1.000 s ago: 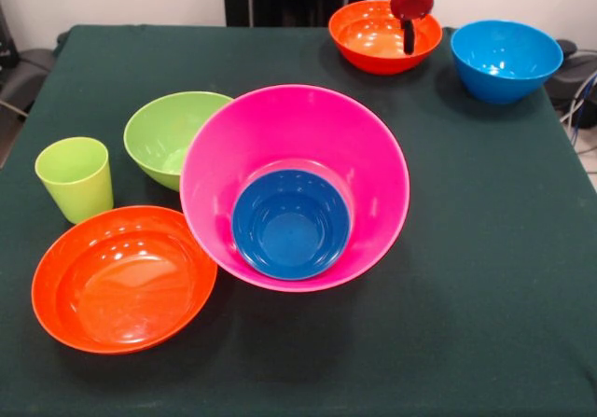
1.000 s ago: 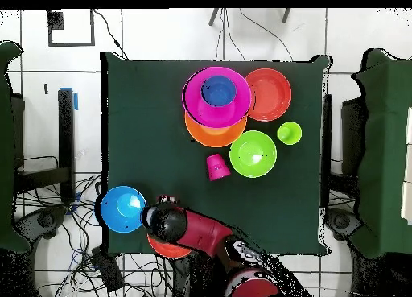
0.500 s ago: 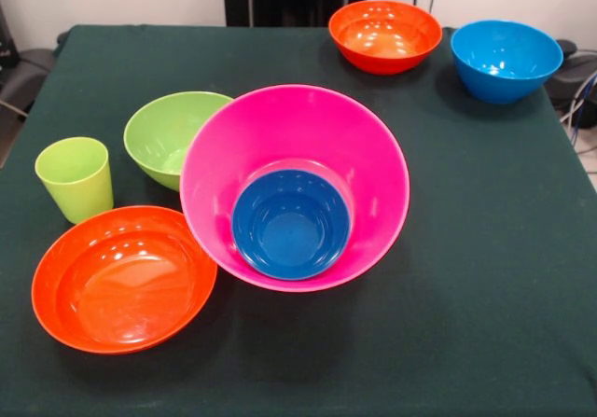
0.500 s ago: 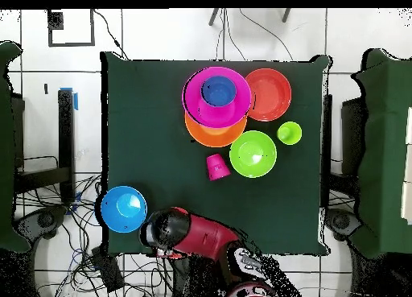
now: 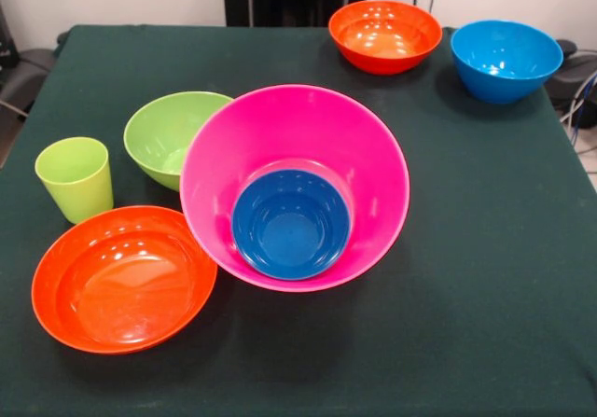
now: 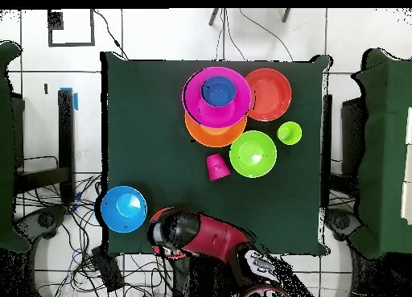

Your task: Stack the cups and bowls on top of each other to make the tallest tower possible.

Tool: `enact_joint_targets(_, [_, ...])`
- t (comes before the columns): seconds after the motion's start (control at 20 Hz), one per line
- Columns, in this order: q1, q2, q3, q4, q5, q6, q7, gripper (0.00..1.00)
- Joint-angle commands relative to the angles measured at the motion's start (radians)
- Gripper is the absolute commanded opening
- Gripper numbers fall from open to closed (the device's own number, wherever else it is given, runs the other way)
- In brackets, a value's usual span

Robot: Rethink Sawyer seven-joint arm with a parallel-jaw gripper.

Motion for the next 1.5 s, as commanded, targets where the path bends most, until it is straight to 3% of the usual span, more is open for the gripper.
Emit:
enact_joint_targets(0.05, [-0.033, 0.162, 0.029, -0.097, -0.091, -0.175, -0.078, 1.0])
enact_joint_targets(0.45, [-0.012, 0.296, 0.023, -0.178, -0.139, -0.325, -0.034, 1.0])
enact_joint_targets(0.95, [-0.005, 0.296, 0.043, -0.188, -0.126, -0.345, -0.013, 1.0])
enact_joint_targets(1.5, [-0.059, 0.285, 0.051, -0.183, -0.142, -0.345, -0.031, 1.0])
